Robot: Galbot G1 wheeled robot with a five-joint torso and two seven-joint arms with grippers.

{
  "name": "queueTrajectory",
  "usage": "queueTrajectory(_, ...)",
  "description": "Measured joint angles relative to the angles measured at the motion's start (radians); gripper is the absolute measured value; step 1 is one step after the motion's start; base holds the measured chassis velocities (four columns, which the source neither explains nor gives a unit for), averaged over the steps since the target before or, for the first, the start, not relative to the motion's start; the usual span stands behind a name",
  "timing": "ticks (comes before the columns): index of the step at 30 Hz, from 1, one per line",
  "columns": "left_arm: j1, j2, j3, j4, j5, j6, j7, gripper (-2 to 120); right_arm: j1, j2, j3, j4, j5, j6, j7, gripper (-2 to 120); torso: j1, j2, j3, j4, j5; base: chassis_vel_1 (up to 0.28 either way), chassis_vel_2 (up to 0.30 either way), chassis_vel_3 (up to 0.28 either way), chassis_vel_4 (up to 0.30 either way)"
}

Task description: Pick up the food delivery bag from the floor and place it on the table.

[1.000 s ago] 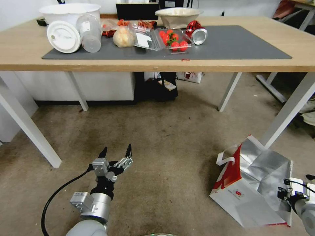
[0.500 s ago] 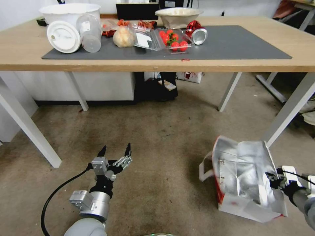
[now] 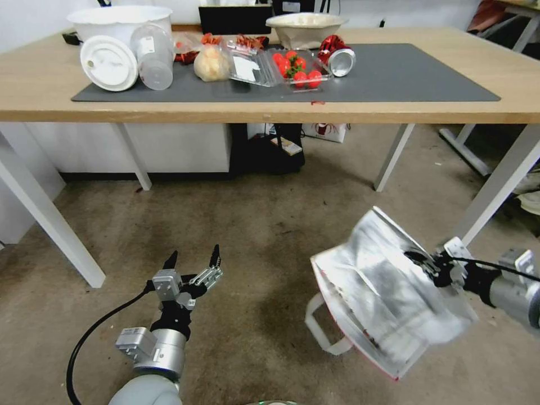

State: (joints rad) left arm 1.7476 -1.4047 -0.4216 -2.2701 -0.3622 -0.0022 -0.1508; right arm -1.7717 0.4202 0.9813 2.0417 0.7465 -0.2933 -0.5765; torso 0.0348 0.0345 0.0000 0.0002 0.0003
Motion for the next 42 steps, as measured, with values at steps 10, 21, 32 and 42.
queueTrajectory(10,-0.014,0.002,0.001,0.007,-0.024,0.009,-0.009,100,0.108,-0.181,-0.005,-0.122,0.054,0.110,-0.423,0,0.000,0.000,0.000,-0.0001,-0.0003,0.000,0.000,0.000,0.000)
queueTrajectory(21,-0.020,0.000,0.002,0.004,-0.037,0.022,-0.029,100,0.114,-0.190,0.009,-0.138,0.046,0.093,-0.594,0,0.000,0.000,0.000,-0.0002,-0.0003,0.000,0.000,0.000,0.000)
queueTrajectory(32,-0.016,0.001,0.002,-0.009,-0.038,0.016,-0.035,100,0.109,-0.180,0.006,-0.126,0.028,0.081,-0.602,0,0.000,0.000,0.000,-0.0001,-0.0003,0.000,0.000,0.000,0.000)
queueTrajectory(42,-0.009,0.003,0.001,-0.022,-0.034,0.005,-0.027,100,0.102,-0.158,0.007,-0.108,0.023,0.078,-0.588,0,0.000,0.000,0.000,-0.0002,-0.0003,0.000,0.000,0.000,0.000)
